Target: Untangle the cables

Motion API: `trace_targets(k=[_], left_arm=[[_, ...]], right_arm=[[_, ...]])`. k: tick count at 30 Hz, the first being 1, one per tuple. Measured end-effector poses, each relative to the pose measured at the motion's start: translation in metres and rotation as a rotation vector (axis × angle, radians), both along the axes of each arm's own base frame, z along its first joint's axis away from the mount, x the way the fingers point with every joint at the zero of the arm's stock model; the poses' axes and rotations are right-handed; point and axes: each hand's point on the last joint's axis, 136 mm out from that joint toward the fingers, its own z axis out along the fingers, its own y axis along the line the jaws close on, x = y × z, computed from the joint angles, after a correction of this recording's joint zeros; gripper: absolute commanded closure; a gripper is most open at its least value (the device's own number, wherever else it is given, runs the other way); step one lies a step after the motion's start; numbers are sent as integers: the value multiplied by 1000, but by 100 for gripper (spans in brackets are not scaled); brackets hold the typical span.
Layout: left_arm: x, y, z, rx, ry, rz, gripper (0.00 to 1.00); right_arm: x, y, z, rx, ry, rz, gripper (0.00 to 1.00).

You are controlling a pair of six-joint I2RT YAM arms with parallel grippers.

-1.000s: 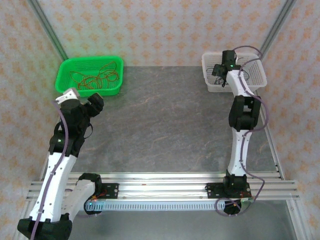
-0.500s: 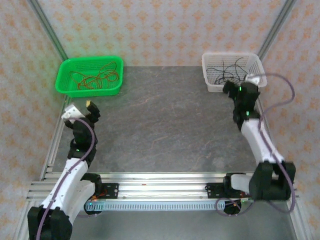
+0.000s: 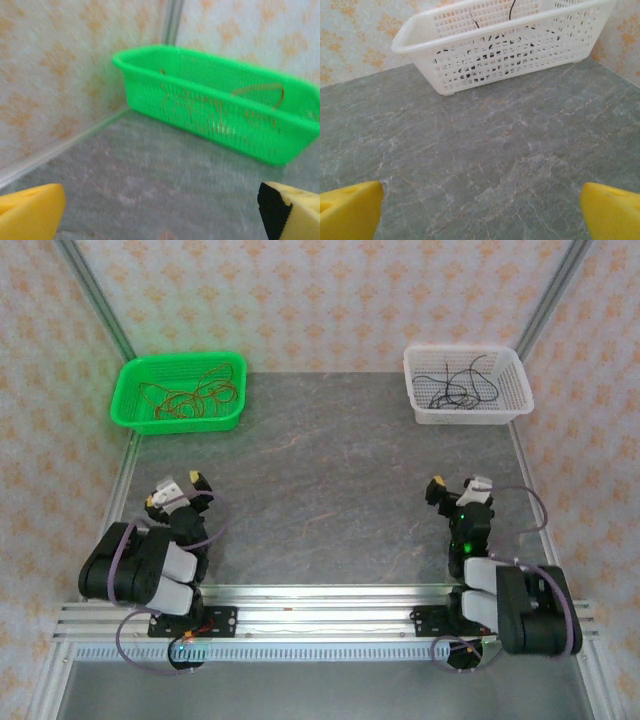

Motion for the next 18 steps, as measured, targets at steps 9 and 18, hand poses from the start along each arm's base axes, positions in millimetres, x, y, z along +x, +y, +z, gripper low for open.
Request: trace_targets(k=[9, 18], left_arm=[[44, -17, 24, 27, -55, -132, 0], [57, -24, 21, 36, -17, -182, 1]], right_arm=[[53, 9, 5, -11, -37, 53, 0], [65, 12, 19, -28, -63, 51, 0]])
